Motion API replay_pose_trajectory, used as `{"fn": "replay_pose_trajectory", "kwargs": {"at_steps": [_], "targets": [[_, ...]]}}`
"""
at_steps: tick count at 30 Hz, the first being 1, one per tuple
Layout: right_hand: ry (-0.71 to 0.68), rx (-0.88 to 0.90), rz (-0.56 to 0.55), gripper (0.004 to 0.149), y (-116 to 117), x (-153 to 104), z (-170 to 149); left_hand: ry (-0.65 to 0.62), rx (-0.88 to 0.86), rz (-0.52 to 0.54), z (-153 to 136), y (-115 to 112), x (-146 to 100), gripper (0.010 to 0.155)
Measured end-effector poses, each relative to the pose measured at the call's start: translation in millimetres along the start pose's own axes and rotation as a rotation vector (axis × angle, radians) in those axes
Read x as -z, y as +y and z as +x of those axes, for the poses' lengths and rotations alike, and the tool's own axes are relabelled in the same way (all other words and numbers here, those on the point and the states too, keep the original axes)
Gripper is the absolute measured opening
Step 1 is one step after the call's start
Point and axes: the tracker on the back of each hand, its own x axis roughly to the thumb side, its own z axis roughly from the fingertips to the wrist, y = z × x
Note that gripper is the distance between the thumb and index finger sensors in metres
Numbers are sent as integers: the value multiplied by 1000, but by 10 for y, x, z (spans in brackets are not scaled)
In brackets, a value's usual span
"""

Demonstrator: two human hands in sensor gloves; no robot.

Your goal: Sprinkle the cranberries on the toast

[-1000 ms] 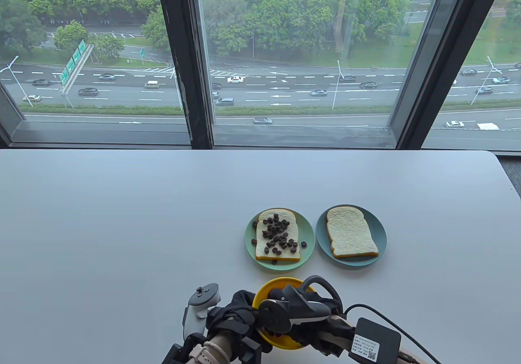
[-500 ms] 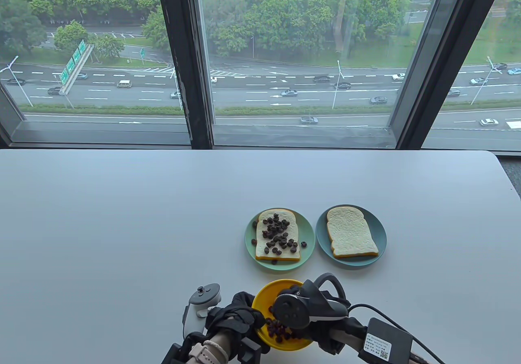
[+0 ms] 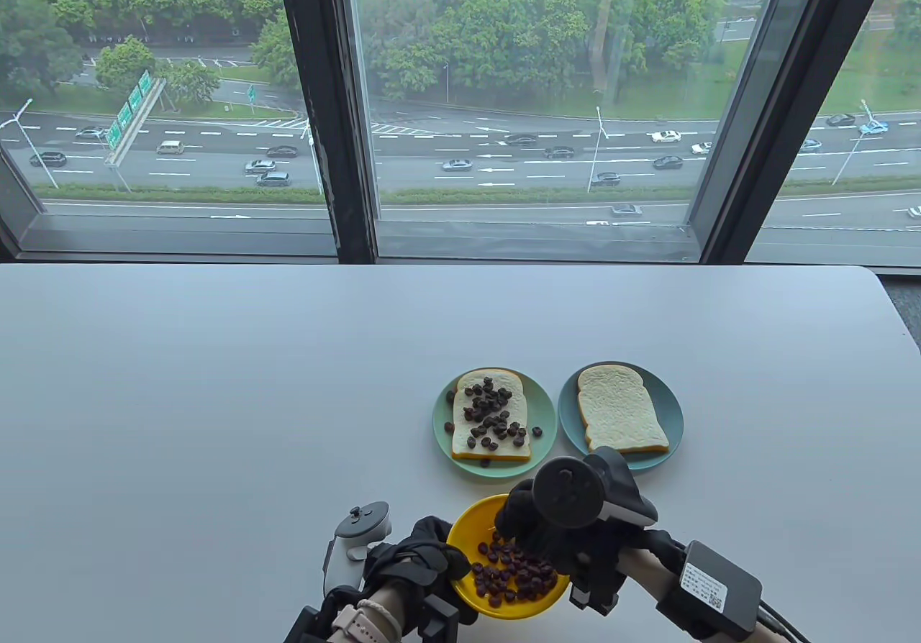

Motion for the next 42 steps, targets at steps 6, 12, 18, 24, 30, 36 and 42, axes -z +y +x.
{"fn": "replay_pose_trajectory", "kwargs": {"at_steps": [6,12,18,24,30,36,42], "targets": [[182,93,-104,34,-418,81,-538,20,-9,-25,-31,-31,17,56],[509,4,-183,33,-451,344,-1432,36,3,-44,-43,-67,43,56],[629,-175,-168,34,-138,570,-1843,50,6,-48,-49,-83,24,56],[644,-258,-145,35,-52,591,-1854,50,6,-44,-47,-84,18,56],[654,-221,-127,40,-52,513,-1916,50,16,-41,-61,-79,18,56],[653,-137,-149,45,-203,335,-1947,49,20,-39,-60,-81,19,56],[605,-151,-167,47,-393,109,-1768,42,26,-36,-62,-75,35,56]]}}
